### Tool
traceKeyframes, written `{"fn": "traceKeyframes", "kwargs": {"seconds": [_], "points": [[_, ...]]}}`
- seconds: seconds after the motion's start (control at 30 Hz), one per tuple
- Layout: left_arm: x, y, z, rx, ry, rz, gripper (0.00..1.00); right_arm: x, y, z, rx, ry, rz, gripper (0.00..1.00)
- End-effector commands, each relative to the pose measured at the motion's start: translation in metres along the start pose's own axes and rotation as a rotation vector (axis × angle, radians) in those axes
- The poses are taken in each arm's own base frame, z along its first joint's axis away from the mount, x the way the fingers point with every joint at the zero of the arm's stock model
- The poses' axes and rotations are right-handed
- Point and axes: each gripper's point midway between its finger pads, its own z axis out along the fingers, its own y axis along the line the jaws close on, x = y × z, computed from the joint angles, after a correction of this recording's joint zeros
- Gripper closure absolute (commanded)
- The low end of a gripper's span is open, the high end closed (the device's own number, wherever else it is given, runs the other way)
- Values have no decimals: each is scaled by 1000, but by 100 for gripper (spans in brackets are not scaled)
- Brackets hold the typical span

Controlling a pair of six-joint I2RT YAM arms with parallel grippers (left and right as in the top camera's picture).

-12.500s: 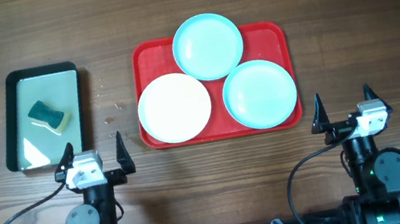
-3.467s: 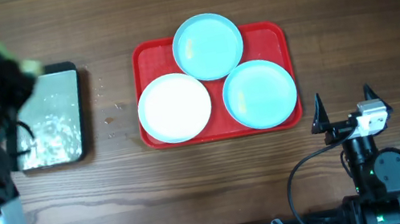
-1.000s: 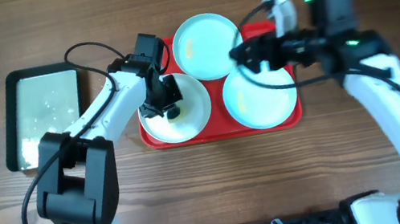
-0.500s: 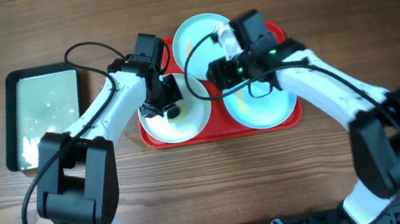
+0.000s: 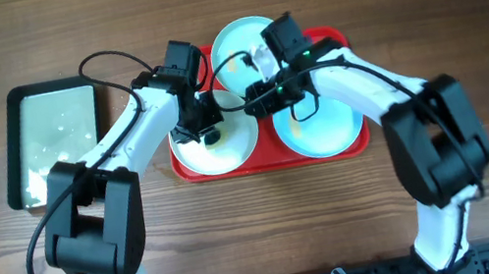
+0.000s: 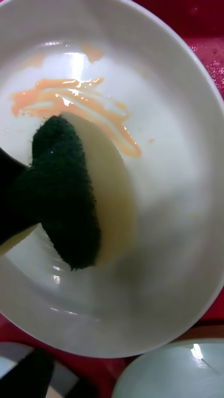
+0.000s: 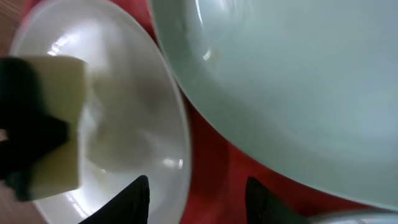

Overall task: Clean dirty plates on tray and stack at the side
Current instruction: 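Scrub the white plate with the sponge while the right gripper holds it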

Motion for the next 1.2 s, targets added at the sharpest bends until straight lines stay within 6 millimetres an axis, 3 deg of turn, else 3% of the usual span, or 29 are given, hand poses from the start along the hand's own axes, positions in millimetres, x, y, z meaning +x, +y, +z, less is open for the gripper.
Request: {"fn": "traceKeyframes", "kwargs": {"seconds": [0.0, 0.1, 0.17, 0.3, 0.63, 0.83, 0.97, 1.07, 1.17], "points": [[2, 2, 5, 2, 17, 12, 96, 0, 5, 10, -33, 6, -27, 50], [2, 2, 5, 3, 17, 13, 96, -4, 7, 11, -31, -11, -41, 53], [3, 1, 5, 4, 18, 20, 96, -5, 7, 12, -12, -14, -46, 63], [9, -7, 6, 6, 23, 103, 96, -6, 7, 14, 9, -19, -56, 69], [18, -14, 10, 4, 35, 148, 96, -9, 1, 15, 58, -35, -11, 96], [26, 3, 34, -20, 11, 150, 96, -7, 7, 15, 20, -25, -6, 96], [21, 16, 48, -52, -58, 157, 84, -6, 12, 15, -8, -21, -12, 96], [18, 31, 52, -121, -100, 155, 82, -6, 12, 15, -8, -20, -14, 96], [7, 60, 45, -288, -161, 152, 96, -6, 12, 15, -7, -19, -14, 96]]}}
